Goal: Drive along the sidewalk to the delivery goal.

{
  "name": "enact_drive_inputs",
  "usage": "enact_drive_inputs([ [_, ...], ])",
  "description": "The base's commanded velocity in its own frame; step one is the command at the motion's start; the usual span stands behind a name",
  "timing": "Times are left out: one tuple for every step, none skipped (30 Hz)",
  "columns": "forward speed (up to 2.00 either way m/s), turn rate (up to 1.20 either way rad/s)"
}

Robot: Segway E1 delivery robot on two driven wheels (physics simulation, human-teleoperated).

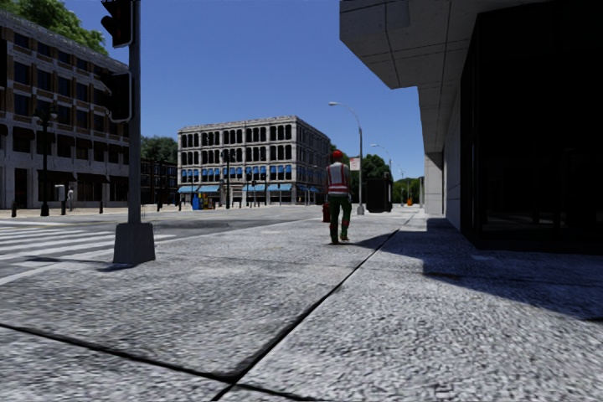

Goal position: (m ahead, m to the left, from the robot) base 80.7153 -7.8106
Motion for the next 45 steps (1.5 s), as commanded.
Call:
enact_drive_inputs([
  [2.0, 0.22],
  [2.0, 0.23],
  [2.0, 0.25],
  [2.0, 0.25],
  [2.0, 0.27],
  [2.0, 0.31],
  [2.0, 0.35],
  [2.0, 0.35],
  [2.0, 0.36],
  [2.0, 0.37],
  [2.0, 0.39],
  [2.0, 0.39],
  [2.0, 0.41],
  [2.0, 0.44],
  [2.0, 0.47],
  [2.0, 0.47],
  [2.0, 0.48],
  [2.0, 0.48],
  [2.0, 0.48],
  [2.0, 0.48],
  [2.0, 0.48],
  [2.0, 0.48],
  [2.0, 0.48],
  [2.0, 0.48],
  [2.0, 0.48],
  [2.0, 0.48],
  [2.0, 0.48],
  [2.0, 0.48],
  [2.0, 0.48],
  [2.0, 0.44],
  [2.0, 0.44],
  [2.0, 0.21],
  [2.0, 0.03],
  [2.0, 0.0],
  [2.0, 0.0],
  [2.0, 0.0],
  [2.0, 0.0],
  [2.0, 0.0],
  [2.0, 0.0],
  [2.0, 0.0],
  [2.0, 0.0],
  [2.0, 0.0],
  [2.0, 0.0],
  [1.99, 0.0],
  [1.95, 0.0],
])
